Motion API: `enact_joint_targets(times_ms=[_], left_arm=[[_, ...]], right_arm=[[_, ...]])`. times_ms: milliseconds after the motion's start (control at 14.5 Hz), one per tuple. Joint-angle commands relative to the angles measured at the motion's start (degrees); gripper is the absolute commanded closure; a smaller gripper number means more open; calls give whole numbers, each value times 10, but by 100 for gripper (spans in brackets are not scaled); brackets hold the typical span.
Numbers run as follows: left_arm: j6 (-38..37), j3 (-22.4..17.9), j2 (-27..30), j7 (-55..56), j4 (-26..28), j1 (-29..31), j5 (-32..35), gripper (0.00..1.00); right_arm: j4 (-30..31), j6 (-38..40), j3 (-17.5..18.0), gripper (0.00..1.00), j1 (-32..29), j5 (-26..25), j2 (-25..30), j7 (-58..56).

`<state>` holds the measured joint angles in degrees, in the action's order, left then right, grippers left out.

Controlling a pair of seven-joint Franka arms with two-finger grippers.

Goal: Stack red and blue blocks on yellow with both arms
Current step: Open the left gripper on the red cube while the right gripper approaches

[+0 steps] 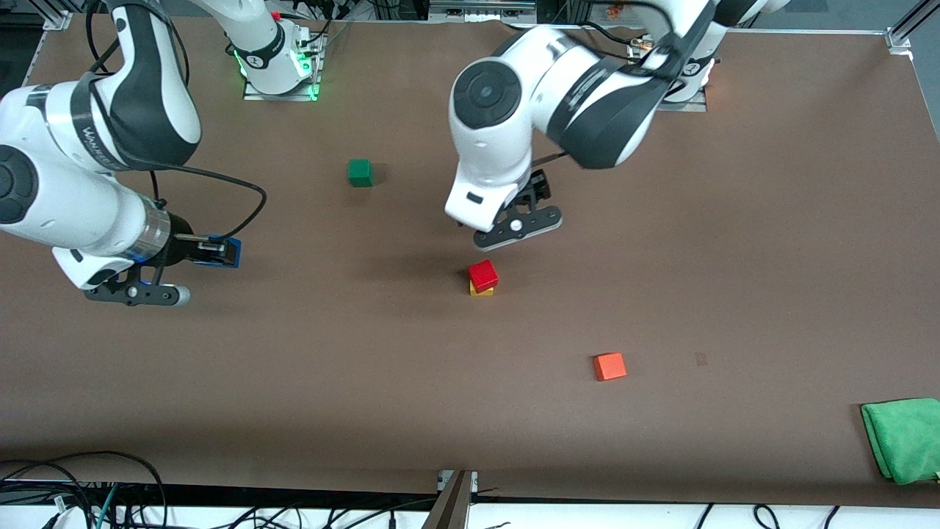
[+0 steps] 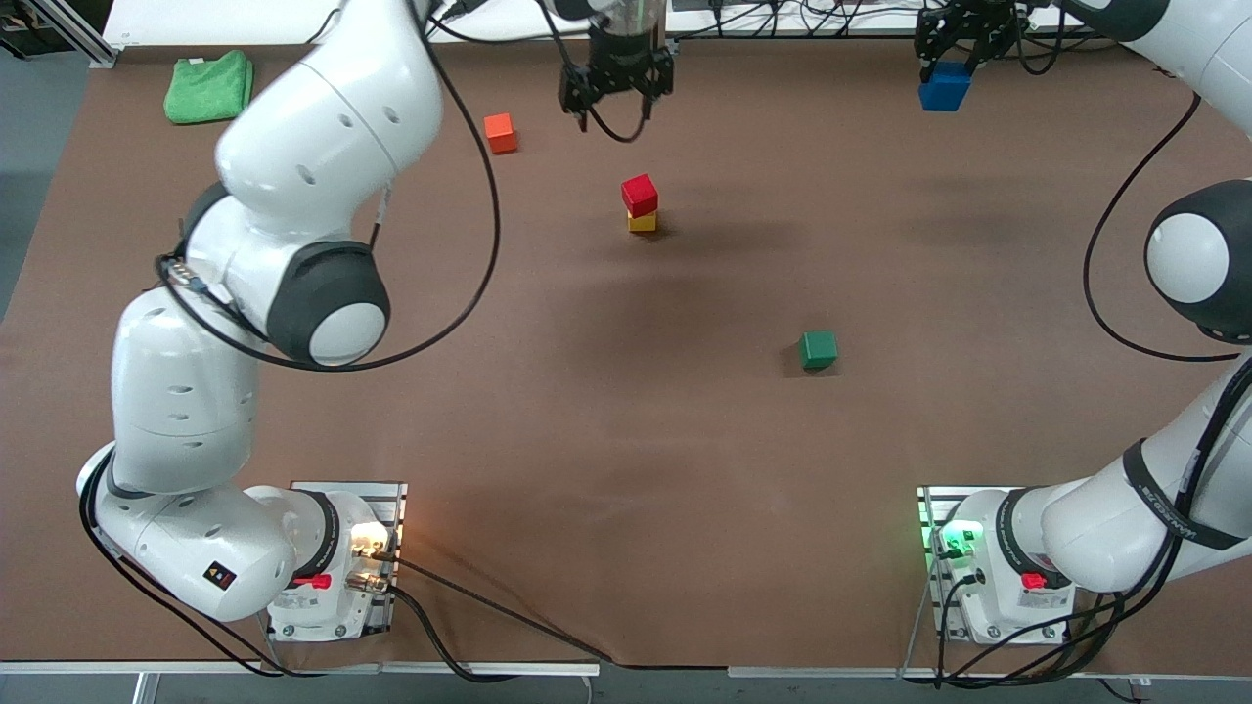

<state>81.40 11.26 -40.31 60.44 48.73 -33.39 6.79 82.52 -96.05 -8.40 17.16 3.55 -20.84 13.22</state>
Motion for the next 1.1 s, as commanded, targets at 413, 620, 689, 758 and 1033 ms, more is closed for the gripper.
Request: enact_joint_targets(times_ms=[413,620,689,758,1033], left_arm=[[-96,14,96,-189,24,154,-59,0],[-128,30,124,-258,34,211,-63,0],[-134,30,127,-272,33,219,-63,0],[-135,30,130,-289,33,230,-63,0],[-175,27,143,-454,33,316,-60,0]], right_arm=[[-15,-78,2,100,83,47,-33,138],[-15,-106,2,100,120,48,-47,192],[-15,-113,2,100,131,48,-50,208],[-16,-123,2,100,147,48,-55,230],[-50,-193,2,100,226,47,-105,347]])
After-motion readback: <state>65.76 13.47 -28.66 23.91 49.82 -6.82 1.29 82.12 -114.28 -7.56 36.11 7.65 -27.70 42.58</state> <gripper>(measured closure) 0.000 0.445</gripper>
